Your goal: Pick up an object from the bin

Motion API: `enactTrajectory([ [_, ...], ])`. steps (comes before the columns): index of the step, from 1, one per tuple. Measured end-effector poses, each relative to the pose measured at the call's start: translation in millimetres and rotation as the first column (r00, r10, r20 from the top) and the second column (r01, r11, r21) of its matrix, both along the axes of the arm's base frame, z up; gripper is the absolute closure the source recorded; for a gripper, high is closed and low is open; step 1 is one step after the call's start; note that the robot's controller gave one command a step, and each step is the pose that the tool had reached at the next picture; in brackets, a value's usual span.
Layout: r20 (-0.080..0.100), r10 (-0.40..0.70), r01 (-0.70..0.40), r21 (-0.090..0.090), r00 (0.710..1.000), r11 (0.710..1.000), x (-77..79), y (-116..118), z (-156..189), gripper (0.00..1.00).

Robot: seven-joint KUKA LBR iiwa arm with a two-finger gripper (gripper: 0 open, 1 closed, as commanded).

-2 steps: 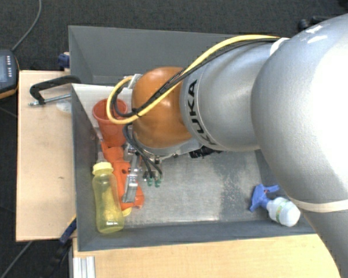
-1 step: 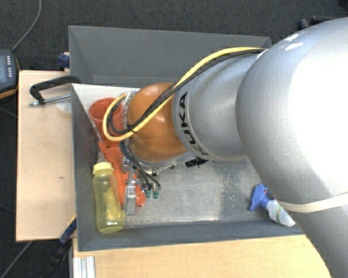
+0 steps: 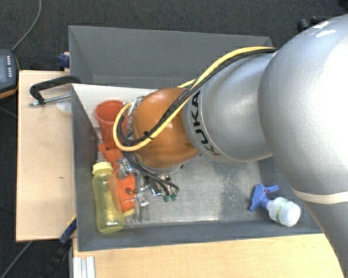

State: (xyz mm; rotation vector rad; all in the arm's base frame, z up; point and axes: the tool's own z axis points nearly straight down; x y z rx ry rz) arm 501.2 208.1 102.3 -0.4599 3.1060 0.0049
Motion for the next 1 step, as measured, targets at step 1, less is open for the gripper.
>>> enactTrajectory([
  [1,0.007,0.055,-0.055,0.001,0.998,0.998,-2.4,-6.3,-28.5,0.0],
])
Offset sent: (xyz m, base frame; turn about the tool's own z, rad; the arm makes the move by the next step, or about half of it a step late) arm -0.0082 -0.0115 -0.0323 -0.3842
